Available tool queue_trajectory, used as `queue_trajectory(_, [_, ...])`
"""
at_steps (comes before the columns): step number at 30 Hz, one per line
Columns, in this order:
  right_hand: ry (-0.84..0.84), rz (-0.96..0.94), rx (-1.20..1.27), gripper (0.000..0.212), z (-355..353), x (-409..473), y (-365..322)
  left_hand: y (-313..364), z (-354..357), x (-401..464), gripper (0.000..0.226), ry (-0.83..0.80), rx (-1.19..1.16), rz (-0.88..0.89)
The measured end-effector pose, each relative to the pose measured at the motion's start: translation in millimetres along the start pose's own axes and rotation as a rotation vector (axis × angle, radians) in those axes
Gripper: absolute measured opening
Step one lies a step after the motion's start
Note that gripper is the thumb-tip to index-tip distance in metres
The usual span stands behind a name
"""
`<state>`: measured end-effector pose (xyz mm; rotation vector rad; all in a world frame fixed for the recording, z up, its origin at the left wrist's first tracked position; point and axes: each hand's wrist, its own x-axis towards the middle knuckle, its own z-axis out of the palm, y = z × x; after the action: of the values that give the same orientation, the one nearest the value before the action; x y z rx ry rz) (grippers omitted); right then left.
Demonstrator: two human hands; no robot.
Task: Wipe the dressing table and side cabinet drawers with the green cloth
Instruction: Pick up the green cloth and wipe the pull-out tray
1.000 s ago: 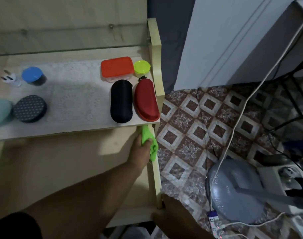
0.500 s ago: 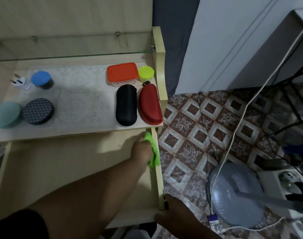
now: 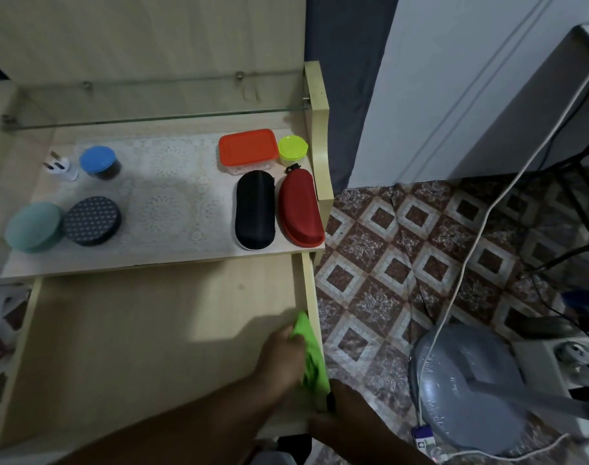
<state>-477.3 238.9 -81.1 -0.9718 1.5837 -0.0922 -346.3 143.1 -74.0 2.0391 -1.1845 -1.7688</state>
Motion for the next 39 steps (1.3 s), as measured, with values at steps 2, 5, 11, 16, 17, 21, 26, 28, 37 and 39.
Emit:
queue_trajectory(2, [-0.006,0.008,0.002,0.044,-3,-2,-3,35,-6,26,0.023,0.096,-0.098,0.039])
queue_trajectory(5, [-0.026,-0.029,-0.024,0.04,-5,-2,-5,72,-17,59,0.035,0.151,-0.114,0.145])
queue_trajectory(11, [-0.006,-0.029,-0.01,0.041,-4,-1,-4,28,-14,42,0.037,0.029,0.091,0.188])
queue_trajectory(16, [-0.015,-0.057,0.033,0.06,-2,-1,-1,-45,2,-18,0.035,-0.149,0.125,0.089])
queue_trajectory(17, [-0.013,-0.062,0.024,0.063,-1,-1,1,-48,6,-17,0.035,-0.133,0.102,0.08])
queue_trajectory(21, [-0.065,-0.034,-0.014,0.047,-7,-4,-8,-11,11,20,0.034,0.016,-0.071,0.058])
queue_trajectory(26, [-0.063,-0.042,-0.081,0.033,-11,-7,-15,61,-8,70,0.046,0.144,-0.114,0.114])
queue_trajectory(28, [-0.045,-0.041,-0.077,0.036,-9,-5,-10,61,-11,70,0.047,0.127,-0.05,0.15])
queue_trajectory(37, [-0.05,-0.105,-0.105,0.038,-4,-8,-12,-60,18,-14,0.058,-0.008,0.086,0.16])
queue_trajectory(39, [-0.136,-0.034,-0.121,0.073,-7,-1,-5,-44,19,-8,0.056,0.023,0.06,0.109])
